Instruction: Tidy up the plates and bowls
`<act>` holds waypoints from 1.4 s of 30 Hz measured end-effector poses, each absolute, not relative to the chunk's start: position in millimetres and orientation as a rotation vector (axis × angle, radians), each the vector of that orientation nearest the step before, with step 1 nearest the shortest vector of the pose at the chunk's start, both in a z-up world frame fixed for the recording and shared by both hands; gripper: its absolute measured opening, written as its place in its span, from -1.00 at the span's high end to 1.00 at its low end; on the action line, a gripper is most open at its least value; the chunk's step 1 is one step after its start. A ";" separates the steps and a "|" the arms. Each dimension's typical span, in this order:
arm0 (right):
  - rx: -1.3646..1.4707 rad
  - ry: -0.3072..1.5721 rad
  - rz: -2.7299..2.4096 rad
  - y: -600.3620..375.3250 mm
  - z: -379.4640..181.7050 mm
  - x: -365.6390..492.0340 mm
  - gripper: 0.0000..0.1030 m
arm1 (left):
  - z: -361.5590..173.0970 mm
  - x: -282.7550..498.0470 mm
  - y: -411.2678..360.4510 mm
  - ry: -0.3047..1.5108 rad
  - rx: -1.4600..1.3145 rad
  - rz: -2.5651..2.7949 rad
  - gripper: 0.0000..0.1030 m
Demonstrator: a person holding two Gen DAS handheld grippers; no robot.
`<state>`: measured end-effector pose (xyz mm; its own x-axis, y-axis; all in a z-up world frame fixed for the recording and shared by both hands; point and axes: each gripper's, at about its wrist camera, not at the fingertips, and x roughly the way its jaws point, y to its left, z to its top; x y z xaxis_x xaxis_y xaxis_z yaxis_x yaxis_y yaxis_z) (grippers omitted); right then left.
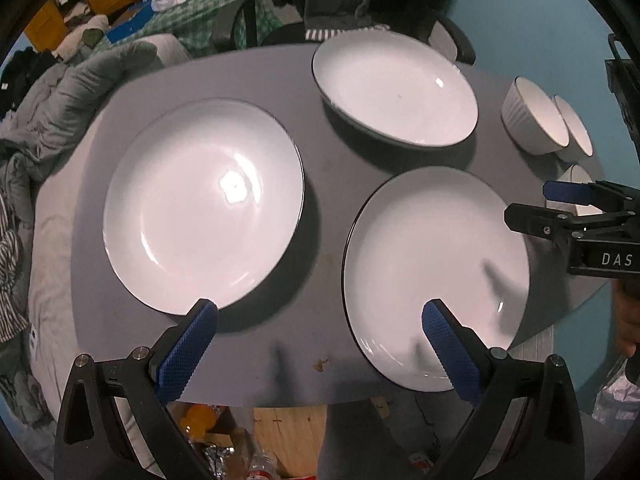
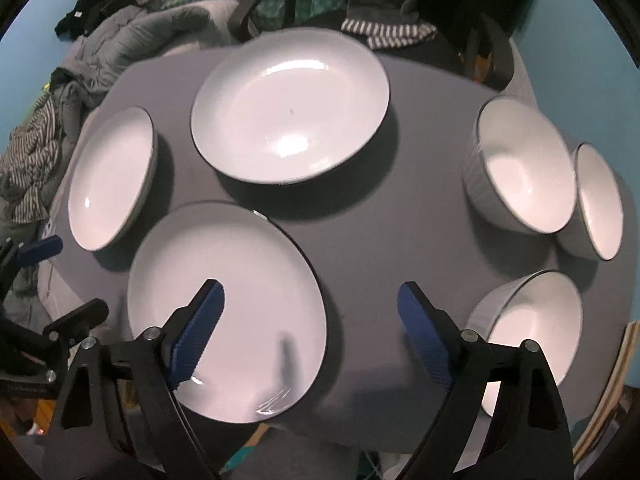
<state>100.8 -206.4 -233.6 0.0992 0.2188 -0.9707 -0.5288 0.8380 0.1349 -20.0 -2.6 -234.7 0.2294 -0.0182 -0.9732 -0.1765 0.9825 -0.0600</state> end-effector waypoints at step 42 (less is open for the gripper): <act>-0.241 1.511 0.665 -249.9 -270.0 110.5 0.36 | -317.1 -3.0 29.1 1.499 -0.465 0.085 0.33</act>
<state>110.5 -249.9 -270.0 -0.0743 0.2534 -0.9645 -0.5404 0.8026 0.2525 -3.0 29.1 -317.1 0.0865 -0.2289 -0.9696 -0.3366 0.9093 -0.2447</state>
